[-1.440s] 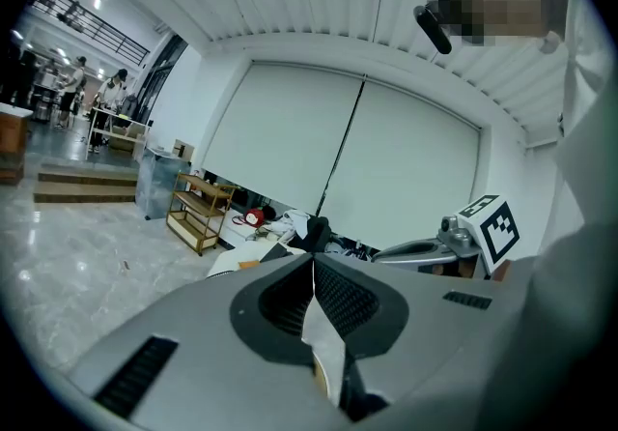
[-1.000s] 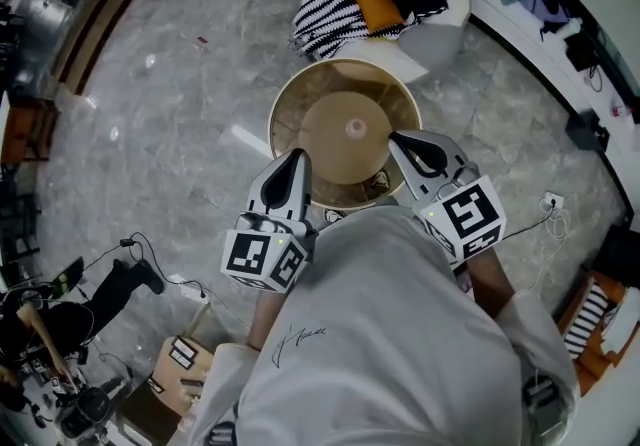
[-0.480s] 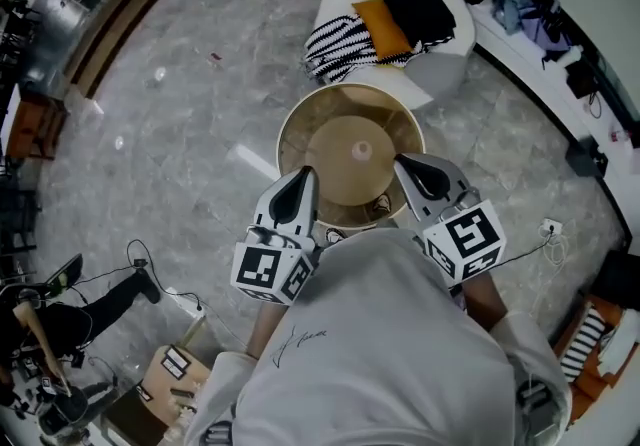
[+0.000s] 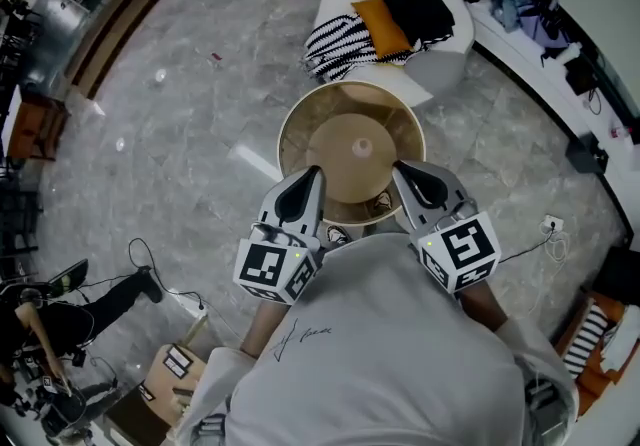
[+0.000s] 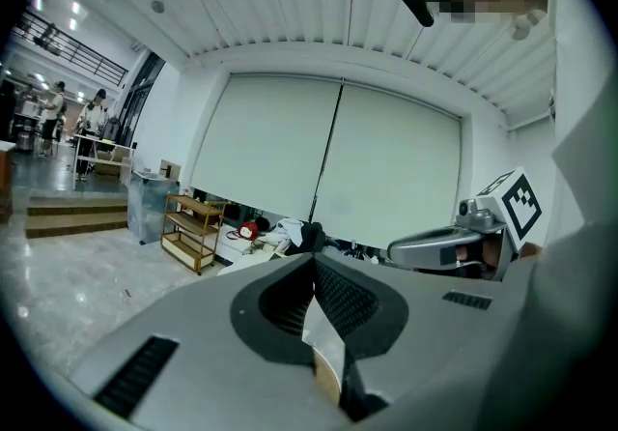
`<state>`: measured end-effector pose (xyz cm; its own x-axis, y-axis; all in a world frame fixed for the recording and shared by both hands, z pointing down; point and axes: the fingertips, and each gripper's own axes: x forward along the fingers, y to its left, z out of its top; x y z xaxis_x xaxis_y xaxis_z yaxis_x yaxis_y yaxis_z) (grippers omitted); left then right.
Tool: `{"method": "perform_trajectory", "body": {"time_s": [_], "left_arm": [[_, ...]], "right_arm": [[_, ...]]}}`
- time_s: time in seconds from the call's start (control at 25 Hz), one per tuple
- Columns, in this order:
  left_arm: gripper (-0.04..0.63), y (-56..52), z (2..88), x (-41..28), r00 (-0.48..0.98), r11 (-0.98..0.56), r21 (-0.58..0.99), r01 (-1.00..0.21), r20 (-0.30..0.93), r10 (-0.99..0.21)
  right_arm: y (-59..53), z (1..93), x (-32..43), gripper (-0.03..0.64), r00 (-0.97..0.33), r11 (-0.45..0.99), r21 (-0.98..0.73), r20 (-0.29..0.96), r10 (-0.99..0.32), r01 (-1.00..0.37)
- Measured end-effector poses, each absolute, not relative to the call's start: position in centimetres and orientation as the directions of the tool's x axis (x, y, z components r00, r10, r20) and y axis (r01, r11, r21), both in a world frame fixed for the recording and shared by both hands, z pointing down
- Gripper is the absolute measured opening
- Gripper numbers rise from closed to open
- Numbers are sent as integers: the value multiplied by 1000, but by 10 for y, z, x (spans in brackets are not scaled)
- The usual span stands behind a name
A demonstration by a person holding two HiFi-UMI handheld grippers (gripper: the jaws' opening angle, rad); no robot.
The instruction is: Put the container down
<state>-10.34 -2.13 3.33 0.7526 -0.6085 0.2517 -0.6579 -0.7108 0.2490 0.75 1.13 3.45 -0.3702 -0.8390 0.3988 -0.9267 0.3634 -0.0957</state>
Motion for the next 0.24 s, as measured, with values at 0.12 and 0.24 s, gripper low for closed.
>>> {"method": "perform_trajectory", "body": {"time_s": [0.12,0.24], "left_arm": [[18,-16,32,-97,763,-719,258,-646,257,-593],[18,-10,33,-90,776,-729,267,-630,265,-573]], "right_arm": [[17,35,17,15,-348,341,-91,410,-843,-936],[21,35,23,15,-335,329,-90,418,-844,-940]]}}
